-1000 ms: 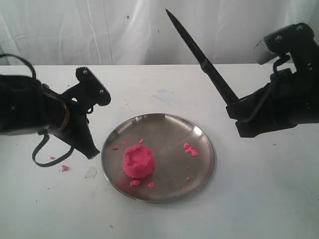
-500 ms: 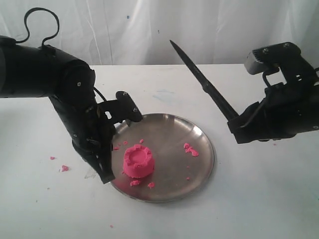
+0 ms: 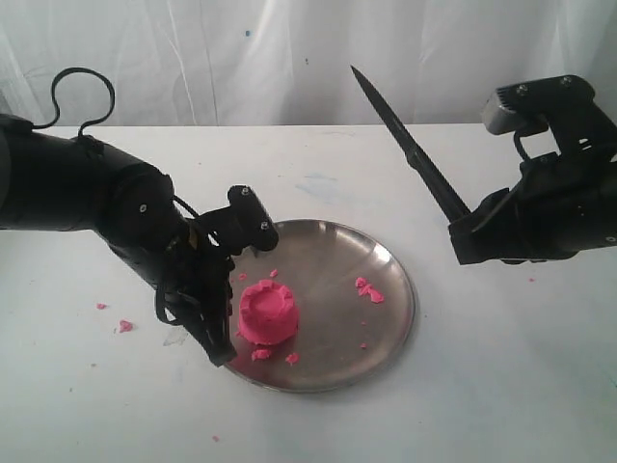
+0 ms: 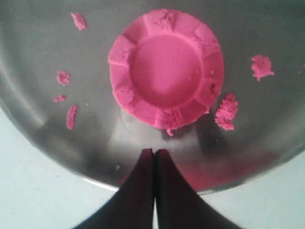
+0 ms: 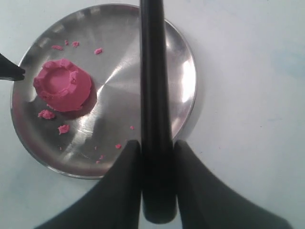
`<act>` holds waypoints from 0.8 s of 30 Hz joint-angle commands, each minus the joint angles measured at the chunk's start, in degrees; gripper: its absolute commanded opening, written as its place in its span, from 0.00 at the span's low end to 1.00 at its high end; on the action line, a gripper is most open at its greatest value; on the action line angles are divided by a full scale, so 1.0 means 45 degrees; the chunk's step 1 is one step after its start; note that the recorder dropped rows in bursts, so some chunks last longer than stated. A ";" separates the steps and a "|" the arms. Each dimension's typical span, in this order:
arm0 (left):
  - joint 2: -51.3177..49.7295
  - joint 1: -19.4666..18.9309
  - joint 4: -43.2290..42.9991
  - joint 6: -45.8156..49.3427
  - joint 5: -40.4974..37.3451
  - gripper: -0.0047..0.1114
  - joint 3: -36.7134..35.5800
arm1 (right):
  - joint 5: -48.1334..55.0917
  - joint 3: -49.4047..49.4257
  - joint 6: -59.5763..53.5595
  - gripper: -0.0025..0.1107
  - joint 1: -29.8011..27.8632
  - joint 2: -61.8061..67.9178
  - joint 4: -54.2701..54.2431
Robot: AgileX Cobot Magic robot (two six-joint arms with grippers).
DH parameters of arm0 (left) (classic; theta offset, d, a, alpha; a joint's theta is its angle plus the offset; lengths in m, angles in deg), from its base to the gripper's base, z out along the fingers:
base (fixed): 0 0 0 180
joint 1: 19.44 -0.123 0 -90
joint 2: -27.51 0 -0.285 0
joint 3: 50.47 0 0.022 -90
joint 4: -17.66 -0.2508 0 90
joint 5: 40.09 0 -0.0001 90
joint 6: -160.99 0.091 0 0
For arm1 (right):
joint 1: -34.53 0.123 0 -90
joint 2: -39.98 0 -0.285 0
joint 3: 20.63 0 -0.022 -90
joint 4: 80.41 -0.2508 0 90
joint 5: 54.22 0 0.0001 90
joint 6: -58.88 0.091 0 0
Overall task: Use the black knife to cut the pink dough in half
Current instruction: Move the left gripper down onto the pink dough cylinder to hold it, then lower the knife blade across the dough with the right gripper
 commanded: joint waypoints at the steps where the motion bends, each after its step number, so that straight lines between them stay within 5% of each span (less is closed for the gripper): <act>1: -0.0330 0.0068 0.1284 0.0257 0.0652 0.04 -0.0110 | -0.0091 -0.0081 0.0046 0.02 0.0014 -0.0078 0.0021; 14: -0.0916 0.0068 0.1258 0.0841 0.2524 0.04 -0.0110 | -0.0399 -0.0081 0.0046 0.02 0.0014 -0.0078 0.0163; 24: 0.0665 0.0068 0.1258 0.0858 0.2539 0.04 -0.0110 | 0.1839 -0.1223 0.0046 0.02 0.0648 0.1712 0.0202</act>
